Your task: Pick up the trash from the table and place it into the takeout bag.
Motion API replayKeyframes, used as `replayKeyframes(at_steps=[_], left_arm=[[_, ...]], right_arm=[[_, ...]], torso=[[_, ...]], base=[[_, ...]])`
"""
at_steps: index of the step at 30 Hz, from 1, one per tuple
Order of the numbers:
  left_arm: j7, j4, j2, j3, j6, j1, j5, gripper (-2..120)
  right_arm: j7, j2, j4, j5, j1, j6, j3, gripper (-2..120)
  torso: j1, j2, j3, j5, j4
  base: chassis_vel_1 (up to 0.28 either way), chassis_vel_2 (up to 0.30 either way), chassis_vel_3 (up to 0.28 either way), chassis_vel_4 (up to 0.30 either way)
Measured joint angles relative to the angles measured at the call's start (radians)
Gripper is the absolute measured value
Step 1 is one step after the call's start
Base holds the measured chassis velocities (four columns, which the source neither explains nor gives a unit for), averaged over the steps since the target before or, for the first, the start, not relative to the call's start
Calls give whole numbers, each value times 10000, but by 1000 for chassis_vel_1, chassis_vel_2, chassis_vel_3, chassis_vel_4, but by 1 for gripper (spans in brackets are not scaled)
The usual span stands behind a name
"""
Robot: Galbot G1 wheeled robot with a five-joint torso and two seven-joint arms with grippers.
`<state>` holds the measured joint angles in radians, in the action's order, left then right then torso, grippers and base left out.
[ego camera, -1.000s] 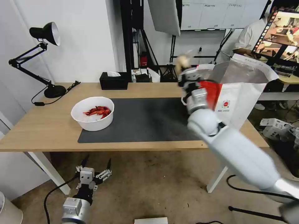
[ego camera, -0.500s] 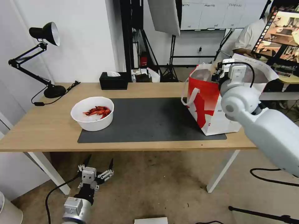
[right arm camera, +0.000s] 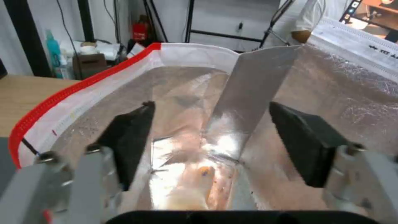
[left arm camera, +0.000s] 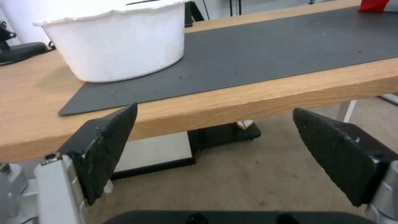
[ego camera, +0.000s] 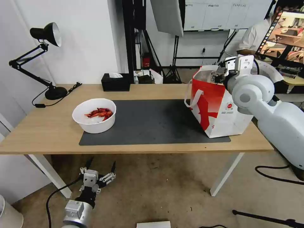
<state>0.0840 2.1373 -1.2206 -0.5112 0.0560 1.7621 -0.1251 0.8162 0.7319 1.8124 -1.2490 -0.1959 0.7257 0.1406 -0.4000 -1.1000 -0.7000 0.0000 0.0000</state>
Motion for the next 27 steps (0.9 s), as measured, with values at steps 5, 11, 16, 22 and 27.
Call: replayKeyframes(at_steps=[5,11,16,22,27], left_arm=[[0,47,-32,5,1,0,16,100],[11,153,-82,-23,11,0,33,100],[41,346,-347,-259,284,227,131,100],[141,604,-867,-469,436,510,285,100],[146,598,-1026,-444,447,577,389,100]], right_arm=[[-400,-6,318,126,-518,-1452,-82,96],[-2205,-136,1386,1377,-2248,-4721,-704,100],[-3857,-141,2243,2964,-4117,-7014,-1182,100],[-5015,-58,2644,4396,-6276,-8250,-1608,100],[-5472,536,2719,6200,-9821,-9006,-2837,100]], torso=[[0,0,0,-1,2],[0,0,0,0,1],[1,-1,1,0,-4],[1,0,1,-1,3],[0,0,1,4,-4]], base=[[0,0,0,0],[0,0,0,0],[0,0,0,0],[0,0,0,0],[0,0,0,0]])
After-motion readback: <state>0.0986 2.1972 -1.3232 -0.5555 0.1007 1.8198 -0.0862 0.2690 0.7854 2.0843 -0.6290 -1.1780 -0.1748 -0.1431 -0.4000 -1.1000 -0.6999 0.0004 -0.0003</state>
